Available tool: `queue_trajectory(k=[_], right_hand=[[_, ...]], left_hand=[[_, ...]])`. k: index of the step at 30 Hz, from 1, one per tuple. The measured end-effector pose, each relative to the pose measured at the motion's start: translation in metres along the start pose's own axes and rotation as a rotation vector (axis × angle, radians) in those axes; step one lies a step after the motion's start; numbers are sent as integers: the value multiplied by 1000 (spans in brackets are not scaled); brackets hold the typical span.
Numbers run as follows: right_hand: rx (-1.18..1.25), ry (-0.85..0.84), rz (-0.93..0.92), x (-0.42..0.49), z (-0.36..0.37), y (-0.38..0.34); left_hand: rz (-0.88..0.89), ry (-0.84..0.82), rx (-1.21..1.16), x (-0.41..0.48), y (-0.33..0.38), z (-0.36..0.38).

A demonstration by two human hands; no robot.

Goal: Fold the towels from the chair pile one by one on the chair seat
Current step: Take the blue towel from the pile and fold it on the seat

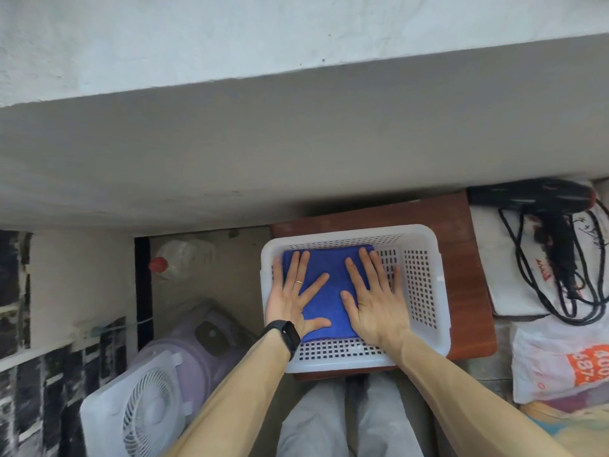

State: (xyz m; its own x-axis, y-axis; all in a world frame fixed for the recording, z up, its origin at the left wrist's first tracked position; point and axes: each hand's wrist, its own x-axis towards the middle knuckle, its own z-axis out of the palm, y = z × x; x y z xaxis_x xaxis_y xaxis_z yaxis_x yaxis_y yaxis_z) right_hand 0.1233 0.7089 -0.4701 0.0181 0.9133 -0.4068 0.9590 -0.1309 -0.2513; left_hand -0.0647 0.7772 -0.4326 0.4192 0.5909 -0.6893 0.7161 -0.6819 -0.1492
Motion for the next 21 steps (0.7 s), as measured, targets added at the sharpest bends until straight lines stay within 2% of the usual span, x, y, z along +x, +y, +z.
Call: queue_trajectory(k=[4,11,13,17,21], right_hand=[[-6,-30,6,1,-4,0],[67,-227,-28,-3,-36,-5],[25,-250,-98,-9,-60,-2],[42,-190,-164,-42,-116,5],[91,-245,-305,-83,-158,-9]], left_hand=[[-23,-13,14,-2,2,-2],[-184,22,-35,-40,18,-25],[-268,47,-121,-61,26,-32],[-450,43,-273,-121,44,-37],[-714,181,-708,-197,70,-35]])
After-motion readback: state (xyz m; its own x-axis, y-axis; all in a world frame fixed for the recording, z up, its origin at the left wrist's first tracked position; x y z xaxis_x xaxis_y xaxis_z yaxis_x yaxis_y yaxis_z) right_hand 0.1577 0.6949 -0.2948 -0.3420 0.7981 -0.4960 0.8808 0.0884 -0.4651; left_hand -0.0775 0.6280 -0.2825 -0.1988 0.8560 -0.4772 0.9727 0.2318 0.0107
